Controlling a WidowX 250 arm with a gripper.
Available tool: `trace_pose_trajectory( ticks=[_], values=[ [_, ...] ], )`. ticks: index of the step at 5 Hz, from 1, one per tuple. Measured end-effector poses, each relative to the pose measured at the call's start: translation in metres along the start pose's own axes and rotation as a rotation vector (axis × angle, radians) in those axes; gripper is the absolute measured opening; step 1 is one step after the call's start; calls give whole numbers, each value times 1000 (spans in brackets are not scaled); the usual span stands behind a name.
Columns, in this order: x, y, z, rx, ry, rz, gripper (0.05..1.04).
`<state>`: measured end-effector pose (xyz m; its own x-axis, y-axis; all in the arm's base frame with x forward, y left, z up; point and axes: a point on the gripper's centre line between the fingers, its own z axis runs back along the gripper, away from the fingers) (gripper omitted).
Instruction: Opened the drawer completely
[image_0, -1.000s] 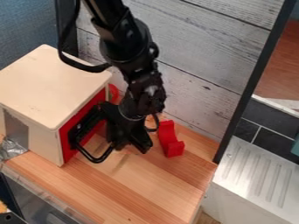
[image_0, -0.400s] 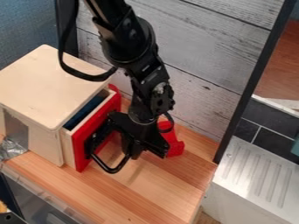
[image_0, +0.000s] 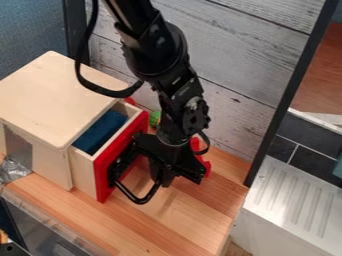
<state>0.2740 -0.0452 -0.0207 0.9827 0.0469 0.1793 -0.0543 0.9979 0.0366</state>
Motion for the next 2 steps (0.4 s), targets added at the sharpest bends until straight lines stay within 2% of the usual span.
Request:
trace_pose_trajectory(
  ticks=[2],
  values=[
    [4,-11,2,-45,5,77,108]
  ],
)
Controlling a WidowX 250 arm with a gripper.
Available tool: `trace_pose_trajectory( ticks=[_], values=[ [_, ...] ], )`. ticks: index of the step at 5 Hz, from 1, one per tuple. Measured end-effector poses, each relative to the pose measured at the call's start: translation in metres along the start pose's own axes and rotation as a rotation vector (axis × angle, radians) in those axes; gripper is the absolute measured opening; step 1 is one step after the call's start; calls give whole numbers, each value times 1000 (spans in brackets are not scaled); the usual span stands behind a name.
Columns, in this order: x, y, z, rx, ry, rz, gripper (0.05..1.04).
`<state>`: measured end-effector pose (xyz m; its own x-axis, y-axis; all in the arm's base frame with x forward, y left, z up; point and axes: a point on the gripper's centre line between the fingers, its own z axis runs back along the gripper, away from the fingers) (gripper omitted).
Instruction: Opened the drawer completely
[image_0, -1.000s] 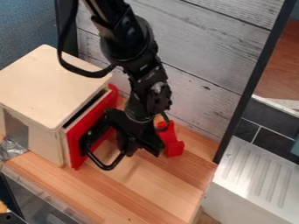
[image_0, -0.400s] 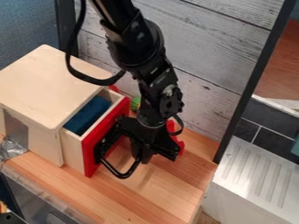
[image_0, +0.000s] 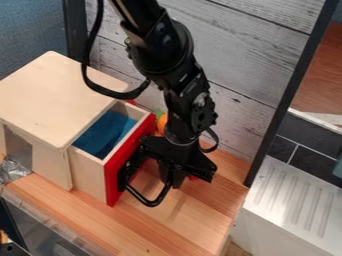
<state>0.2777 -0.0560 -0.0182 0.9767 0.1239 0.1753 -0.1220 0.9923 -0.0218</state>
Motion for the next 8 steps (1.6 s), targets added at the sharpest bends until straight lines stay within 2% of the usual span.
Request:
trace_pose_trajectory(
  ticks=[4,8],
  values=[
    [-8,-30,3,-55,16,5,108],
    [-1,-49,-1,-72,38,82,108]
  ],
)
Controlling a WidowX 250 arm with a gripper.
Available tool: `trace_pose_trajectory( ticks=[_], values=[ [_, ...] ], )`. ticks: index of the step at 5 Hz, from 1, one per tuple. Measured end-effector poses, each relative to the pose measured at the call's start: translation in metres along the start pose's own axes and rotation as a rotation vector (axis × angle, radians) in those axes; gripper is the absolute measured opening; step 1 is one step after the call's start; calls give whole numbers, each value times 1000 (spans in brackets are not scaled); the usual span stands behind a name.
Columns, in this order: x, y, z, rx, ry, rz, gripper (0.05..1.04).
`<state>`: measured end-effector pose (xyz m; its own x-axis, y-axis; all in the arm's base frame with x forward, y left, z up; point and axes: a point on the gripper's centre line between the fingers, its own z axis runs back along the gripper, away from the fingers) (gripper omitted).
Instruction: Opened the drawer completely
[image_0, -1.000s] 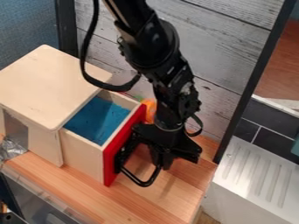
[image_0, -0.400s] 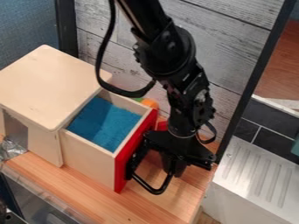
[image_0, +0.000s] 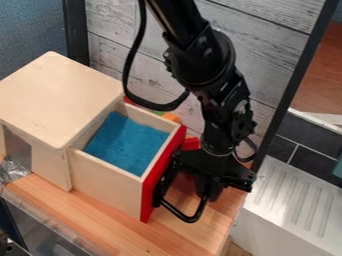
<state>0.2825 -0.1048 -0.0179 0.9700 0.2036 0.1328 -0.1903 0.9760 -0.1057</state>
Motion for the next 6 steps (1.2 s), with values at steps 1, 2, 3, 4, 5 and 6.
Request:
trace_pose_trajectory(
  ticks=[1,2,3,4,5,6],
  values=[
    [-2,-3,0,-10,6,13,108],
    [-15,-4,-4,-22,33,68,108],
    [-21,-5,-5,-31,48,64,108],
    [-24,-7,-5,-45,67,30,108],
    [-25,-11,-5,-64,85,-27,107],
    [-21,-15,-4,-89,113,-101,107]
  ],
)
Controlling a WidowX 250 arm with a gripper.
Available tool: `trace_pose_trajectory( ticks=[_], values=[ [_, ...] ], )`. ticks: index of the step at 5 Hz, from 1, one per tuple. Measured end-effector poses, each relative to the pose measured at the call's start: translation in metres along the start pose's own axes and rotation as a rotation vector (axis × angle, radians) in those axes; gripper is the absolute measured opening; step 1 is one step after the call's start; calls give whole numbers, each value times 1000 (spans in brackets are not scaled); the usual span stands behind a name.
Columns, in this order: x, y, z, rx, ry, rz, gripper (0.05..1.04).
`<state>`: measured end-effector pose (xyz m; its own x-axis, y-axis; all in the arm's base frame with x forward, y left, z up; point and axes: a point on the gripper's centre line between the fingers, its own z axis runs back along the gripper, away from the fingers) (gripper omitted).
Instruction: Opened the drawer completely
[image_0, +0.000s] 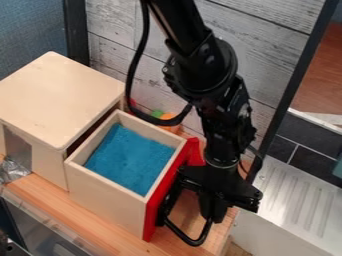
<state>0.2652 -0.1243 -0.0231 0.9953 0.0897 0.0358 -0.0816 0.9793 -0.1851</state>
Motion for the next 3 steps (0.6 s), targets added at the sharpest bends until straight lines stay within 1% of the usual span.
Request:
trace_pose_trajectory(
  ticks=[1,2,3],
  values=[
    [3,-3,1,-18,22,-59,107],
    [3,0,2,-24,47,-66,100],
    [5,4,3,-31,49,-58,100]
  ],
)
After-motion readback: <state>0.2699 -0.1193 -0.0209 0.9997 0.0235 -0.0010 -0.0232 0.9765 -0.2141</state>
